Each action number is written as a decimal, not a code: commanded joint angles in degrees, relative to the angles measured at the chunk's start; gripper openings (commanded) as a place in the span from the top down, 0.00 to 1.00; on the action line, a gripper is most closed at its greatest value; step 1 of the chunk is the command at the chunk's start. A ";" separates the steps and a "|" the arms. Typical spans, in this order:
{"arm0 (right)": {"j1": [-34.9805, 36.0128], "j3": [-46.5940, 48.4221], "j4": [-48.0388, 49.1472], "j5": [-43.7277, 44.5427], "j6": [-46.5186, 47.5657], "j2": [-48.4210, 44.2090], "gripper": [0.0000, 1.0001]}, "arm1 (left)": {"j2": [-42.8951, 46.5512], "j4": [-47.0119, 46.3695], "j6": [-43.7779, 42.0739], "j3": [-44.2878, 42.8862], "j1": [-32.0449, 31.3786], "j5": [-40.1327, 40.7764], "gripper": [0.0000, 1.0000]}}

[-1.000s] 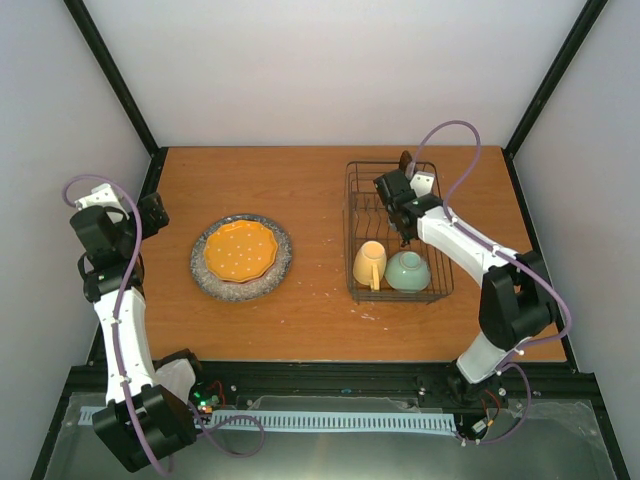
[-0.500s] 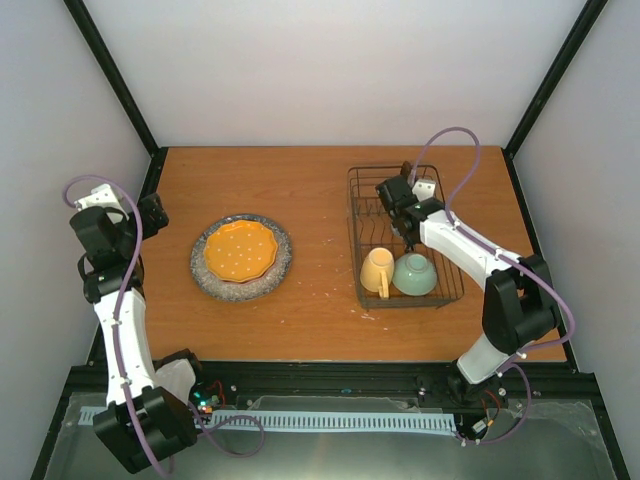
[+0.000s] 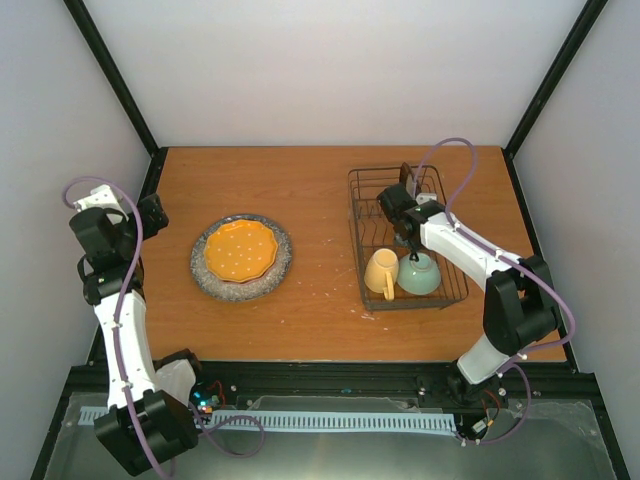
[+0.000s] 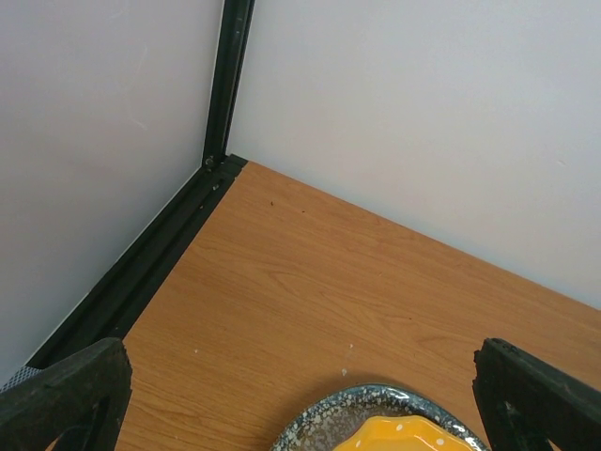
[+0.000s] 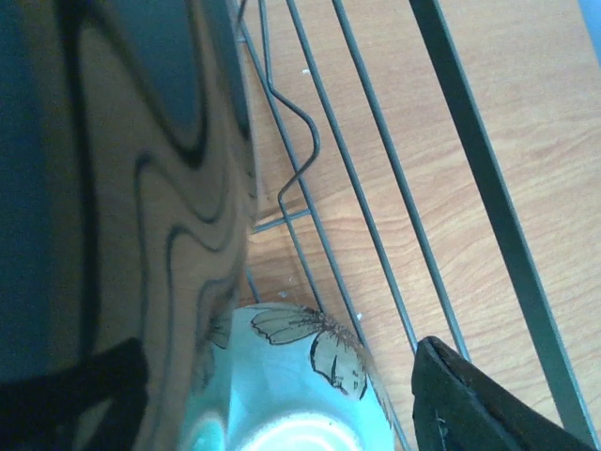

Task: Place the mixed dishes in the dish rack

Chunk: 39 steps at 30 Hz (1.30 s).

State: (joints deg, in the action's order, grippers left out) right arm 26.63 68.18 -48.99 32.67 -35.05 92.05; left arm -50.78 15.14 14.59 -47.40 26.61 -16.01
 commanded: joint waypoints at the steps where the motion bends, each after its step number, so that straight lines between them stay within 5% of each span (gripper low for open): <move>1: -0.18 0.62 -1.96 1.28 -1.03 -1.92 0.36 | 0.99 0.57 -0.43 -0.16 0.13 0.00 0.00; 12: -0.18 4.46 -3.94 2.29 -0.89 -10.53 0.23 | 0.90 1.11 -0.36 -1.07 0.11 -0.20 0.00; 30: 0.00 14.94 -5.22 -0.29 4.80 -24.86 0.24 | 2.31 3.08 0.44 -1.83 0.17 -0.63 0.00; 33: -0.02 14.42 -2.36 -6.06 7.63 -25.62 0.36 | 2.34 3.24 0.63 -1.59 0.15 -1.00 0.00; 37: 0.78 14.10 0.72 -16.13 10.35 -22.60 0.83 | 2.34 3.09 1.73 -0.74 0.16 -2.44 0.00; 39: 3.39 14.85 1.46 -17.37 11.69 -19.64 0.95 | 2.34 3.04 2.07 -0.44 0.11 -2.79 0.00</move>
State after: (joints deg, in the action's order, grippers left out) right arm 26.98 81.84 -50.83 23.22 -26.85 68.01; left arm -49.36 17.69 15.07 -47.40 26.61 -17.23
